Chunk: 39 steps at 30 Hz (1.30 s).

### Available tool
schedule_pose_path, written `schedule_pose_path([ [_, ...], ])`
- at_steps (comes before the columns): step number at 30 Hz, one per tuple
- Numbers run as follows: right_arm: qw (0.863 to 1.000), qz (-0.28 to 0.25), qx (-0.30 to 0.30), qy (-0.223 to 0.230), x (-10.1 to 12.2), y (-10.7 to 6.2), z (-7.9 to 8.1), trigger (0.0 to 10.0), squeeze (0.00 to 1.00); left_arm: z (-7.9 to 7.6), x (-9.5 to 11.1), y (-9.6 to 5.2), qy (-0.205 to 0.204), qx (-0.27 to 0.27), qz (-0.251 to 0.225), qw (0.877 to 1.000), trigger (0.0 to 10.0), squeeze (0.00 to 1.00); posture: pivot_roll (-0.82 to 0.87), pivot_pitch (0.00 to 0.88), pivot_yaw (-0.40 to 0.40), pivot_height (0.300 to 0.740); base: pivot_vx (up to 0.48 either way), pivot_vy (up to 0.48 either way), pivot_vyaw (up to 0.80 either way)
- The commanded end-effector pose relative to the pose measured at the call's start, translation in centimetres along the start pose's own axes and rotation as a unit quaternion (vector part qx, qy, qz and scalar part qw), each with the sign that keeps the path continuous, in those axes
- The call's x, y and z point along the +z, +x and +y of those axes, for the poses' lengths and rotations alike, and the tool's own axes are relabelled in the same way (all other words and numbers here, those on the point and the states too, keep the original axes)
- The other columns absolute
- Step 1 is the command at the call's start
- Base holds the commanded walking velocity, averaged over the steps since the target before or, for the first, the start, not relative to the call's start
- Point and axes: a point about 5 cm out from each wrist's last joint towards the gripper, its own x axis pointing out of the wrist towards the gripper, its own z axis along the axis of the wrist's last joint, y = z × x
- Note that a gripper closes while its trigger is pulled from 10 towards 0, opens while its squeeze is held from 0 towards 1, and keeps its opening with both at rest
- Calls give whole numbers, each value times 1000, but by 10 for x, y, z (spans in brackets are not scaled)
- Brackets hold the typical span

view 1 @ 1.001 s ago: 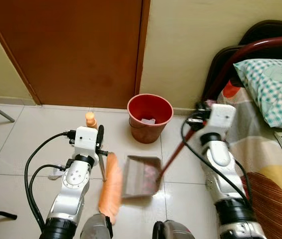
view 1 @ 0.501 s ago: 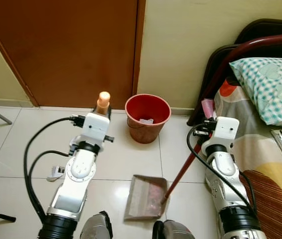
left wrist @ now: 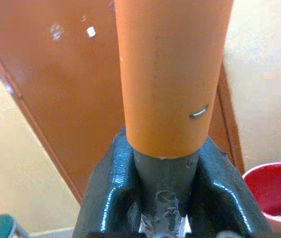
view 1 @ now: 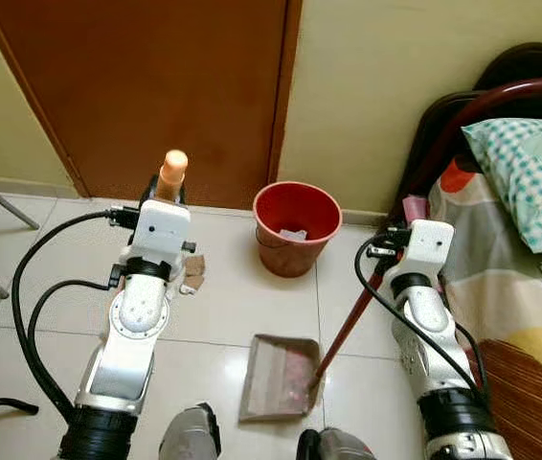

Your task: Sweep floor

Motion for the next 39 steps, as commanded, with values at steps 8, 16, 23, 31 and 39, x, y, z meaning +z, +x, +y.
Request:
schedule_pose_path([
  [8, 1000, -4, 10, -9, -2, -6, -6, 10000, 0, 11, 1, 3, 21, 20, -9, 1000, 10000, 0, 40, 53, -35, 740, 0, 396, 0],
  [16, 1000, -5, 8, -13, -1, -5, -9, 10000, 0, 10, 4, 6, 15, 20, -14, 1000, 10000, 0, 35, 52, -38, 740, 0, 401, 0],
  [23, 1000, -6, 8, -15, -1, -5, -9, 10000, 0, 8, 2, 2, 14, 18, -8, 1000, 10000, 0, 37, 47, -38, 740, 0, 398, 0],
  [31, 1000, -7, -7, -19, -1, -6, -15, 10000, 0, 6, -2, -8, 12, 14, -2, 1000, 10000, 0, 37, 36, -39, 740, 0, 312, 0],
  [39, 1000, -1, -17, -22, -4, -8, -17, 10000, 0, 3, -22, -14, -16, 8, 37, 999, 10000, 0, 34, 46, -50, 740, 0, 0, 0],
])
